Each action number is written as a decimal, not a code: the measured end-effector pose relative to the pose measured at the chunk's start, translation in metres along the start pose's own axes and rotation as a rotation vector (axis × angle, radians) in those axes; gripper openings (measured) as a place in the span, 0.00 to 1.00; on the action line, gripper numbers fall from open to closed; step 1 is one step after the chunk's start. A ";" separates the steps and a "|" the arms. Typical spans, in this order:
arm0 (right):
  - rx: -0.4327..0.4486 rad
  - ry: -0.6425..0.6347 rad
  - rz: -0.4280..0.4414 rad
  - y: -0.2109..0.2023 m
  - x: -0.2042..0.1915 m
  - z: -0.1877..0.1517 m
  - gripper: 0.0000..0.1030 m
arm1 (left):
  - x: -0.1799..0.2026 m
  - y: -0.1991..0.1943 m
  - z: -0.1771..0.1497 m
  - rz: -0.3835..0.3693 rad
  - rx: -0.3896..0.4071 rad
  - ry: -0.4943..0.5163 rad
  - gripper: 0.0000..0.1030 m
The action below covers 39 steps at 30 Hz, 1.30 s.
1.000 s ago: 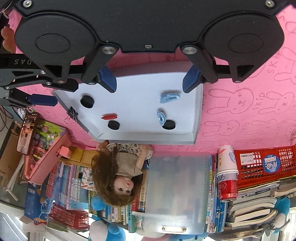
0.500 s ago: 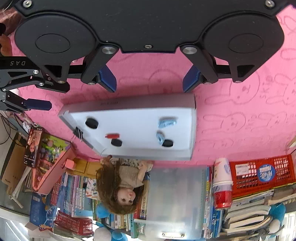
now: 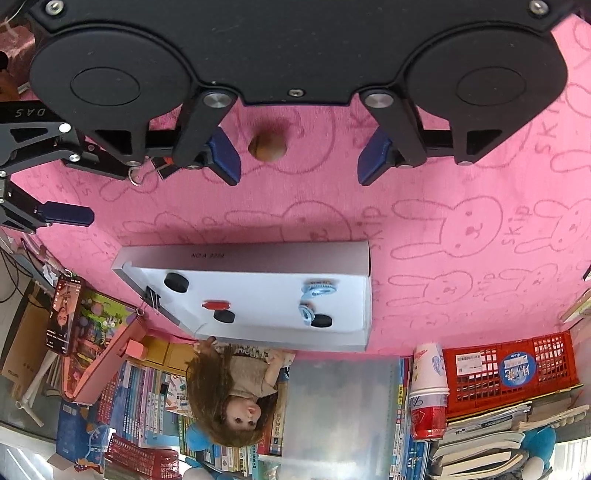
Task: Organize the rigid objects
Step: 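Withdraw both tools from the tray toward the brown nuts on the cloth, then grasp a brown nut with the left tool while the right tool grasps another nut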
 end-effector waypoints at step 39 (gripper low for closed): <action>-0.018 0.029 0.066 0.000 -0.015 -0.018 0.61 | 0.017 0.005 -0.014 -0.033 -0.023 0.067 0.23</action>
Point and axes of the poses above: each gripper's, at about its wrist camera, not at the fingertips, and y roughly the way its jaws point, x to its right, z to its top, the point moved 10 cm from there along y, roughly the way its jaws point, and after that the axes turned 12 degrees about -z, right-handed, at the moved point
